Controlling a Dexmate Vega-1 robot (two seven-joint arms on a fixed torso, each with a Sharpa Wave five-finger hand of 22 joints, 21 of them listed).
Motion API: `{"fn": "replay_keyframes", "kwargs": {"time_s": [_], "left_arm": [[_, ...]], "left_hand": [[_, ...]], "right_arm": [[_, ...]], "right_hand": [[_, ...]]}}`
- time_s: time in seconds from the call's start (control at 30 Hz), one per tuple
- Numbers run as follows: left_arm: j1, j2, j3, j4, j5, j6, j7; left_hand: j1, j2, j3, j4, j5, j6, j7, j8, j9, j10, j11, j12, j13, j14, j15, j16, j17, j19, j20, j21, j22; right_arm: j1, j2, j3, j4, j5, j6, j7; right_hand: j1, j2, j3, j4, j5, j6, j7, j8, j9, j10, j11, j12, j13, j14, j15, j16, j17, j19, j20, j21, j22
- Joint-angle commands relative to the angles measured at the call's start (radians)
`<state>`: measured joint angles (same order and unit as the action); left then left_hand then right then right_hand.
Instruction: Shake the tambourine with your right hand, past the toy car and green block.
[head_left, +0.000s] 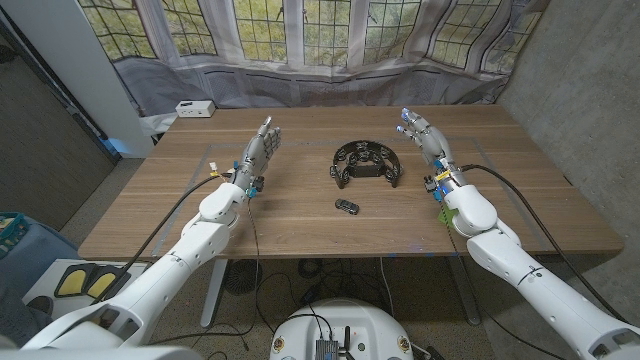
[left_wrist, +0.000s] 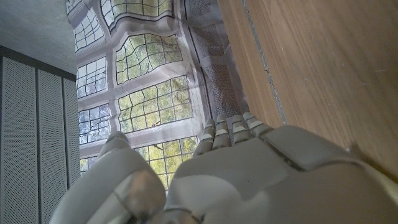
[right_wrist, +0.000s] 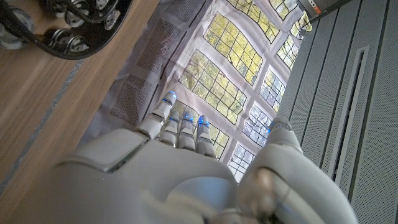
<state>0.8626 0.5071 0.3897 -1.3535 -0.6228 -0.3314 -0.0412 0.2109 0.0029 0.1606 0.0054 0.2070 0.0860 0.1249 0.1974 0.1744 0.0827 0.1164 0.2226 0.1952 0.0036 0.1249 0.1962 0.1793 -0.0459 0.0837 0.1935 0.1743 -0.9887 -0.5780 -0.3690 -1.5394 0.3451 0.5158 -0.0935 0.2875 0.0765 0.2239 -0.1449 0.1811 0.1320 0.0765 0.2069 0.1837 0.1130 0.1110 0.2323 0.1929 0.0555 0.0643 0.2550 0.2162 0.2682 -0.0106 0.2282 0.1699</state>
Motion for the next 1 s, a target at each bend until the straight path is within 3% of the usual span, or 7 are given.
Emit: {"fn": "replay_keyframes", "kwargs": {"time_s": [0.03, 0.37, 0.47, 0.63, 1.0], "left_arm": [[-0.008, 0.003, 0.004, 0.003, 0.005, 0.004, -0.006], [-0.008, 0.012, 0.003, 0.001, 0.004, 0.008, -0.015], [-0.004, 0.016, 0.001, -0.004, 0.004, 0.009, -0.014], [0.003, 0.021, -0.002, -0.012, 0.001, 0.011, -0.014], [0.009, 0.024, -0.007, -0.012, 0.0, -0.003, -0.017]], "left_hand": [[0.005, 0.004, 0.006, -0.005, -0.001, 0.009, 0.017, 0.007, 0.003, 0.005, 0.004, 0.009, 0.002, 0.011, 0.005, 0.002, 0.001, 0.002, 0.01, 0.006, 0.005], [0.007, 0.007, 0.008, -0.007, -0.002, 0.013, 0.016, 0.006, 0.004, 0.007, 0.005, 0.008, 0.002, 0.012, 0.005, 0.001, 0.001, -0.001, 0.011, 0.005, 0.005], [0.008, 0.008, 0.008, -0.007, -0.003, 0.016, 0.016, 0.006, 0.004, 0.007, 0.005, 0.008, 0.002, 0.013, 0.005, 0.001, 0.001, -0.002, 0.012, 0.005, 0.005], [0.01, 0.009, 0.009, -0.008, -0.003, 0.019, 0.015, 0.006, 0.004, 0.01, 0.005, 0.008, 0.002, 0.014, 0.006, 0.0, 0.001, -0.004, 0.015, 0.004, 0.005], [0.013, 0.013, 0.011, -0.011, -0.005, 0.025, 0.013, 0.006, 0.004, 0.015, 0.005, 0.009, 0.001, 0.019, 0.007, 0.0, 0.001, -0.003, 0.019, 0.004, 0.005]], "right_arm": [[-0.011, -0.011, -0.005, -0.04, -0.089, -0.021, -0.056], [-0.008, -0.002, -0.018, -0.053, -0.138, -0.022, -0.08], [-0.006, 0.008, -0.022, -0.05, -0.151, -0.016, -0.092], [0.006, 0.009, -0.033, -0.035, -0.146, -0.003, -0.07], [0.012, 0.003, -0.037, -0.056, -0.29, -0.025, -0.147]], "right_hand": [[0.017, 0.003, 0.008, -0.004, 0.001, 0.005, -0.01, 0.002, 0.006, 0.009, -0.002, -0.002, 0.005, -0.008, 0.002, -0.004, 0.001, -0.001, 0.005, -0.003, 0.005], [0.039, 0.011, 0.019, -0.011, 0.002, 0.018, -0.01, 0.004, 0.006, 0.023, 0.0, -0.001, 0.005, 0.003, 0.002, -0.005, -0.002, 0.003, 0.009, -0.007, 0.004], [0.042, 0.005, 0.018, -0.009, 0.0, 0.039, -0.019, 0.008, 0.005, 0.038, -0.001, -0.001, 0.005, 0.01, 0.001, -0.006, -0.002, -0.048, 0.014, -0.03, 0.004], [0.043, 0.001, 0.016, -0.008, -0.001, 0.055, -0.022, 0.011, 0.005, 0.047, 0.002, 0.0, 0.005, 0.014, 0.0, -0.008, -0.003, -0.073, 0.014, -0.039, 0.004], [0.047, -0.001, 0.016, -0.008, -0.001, 0.043, -0.027, 0.002, 0.005, 0.039, -0.004, -0.008, 0.005, 0.006, -0.004, -0.016, -0.005, -0.054, 0.015, -0.03, 0.004]]}}
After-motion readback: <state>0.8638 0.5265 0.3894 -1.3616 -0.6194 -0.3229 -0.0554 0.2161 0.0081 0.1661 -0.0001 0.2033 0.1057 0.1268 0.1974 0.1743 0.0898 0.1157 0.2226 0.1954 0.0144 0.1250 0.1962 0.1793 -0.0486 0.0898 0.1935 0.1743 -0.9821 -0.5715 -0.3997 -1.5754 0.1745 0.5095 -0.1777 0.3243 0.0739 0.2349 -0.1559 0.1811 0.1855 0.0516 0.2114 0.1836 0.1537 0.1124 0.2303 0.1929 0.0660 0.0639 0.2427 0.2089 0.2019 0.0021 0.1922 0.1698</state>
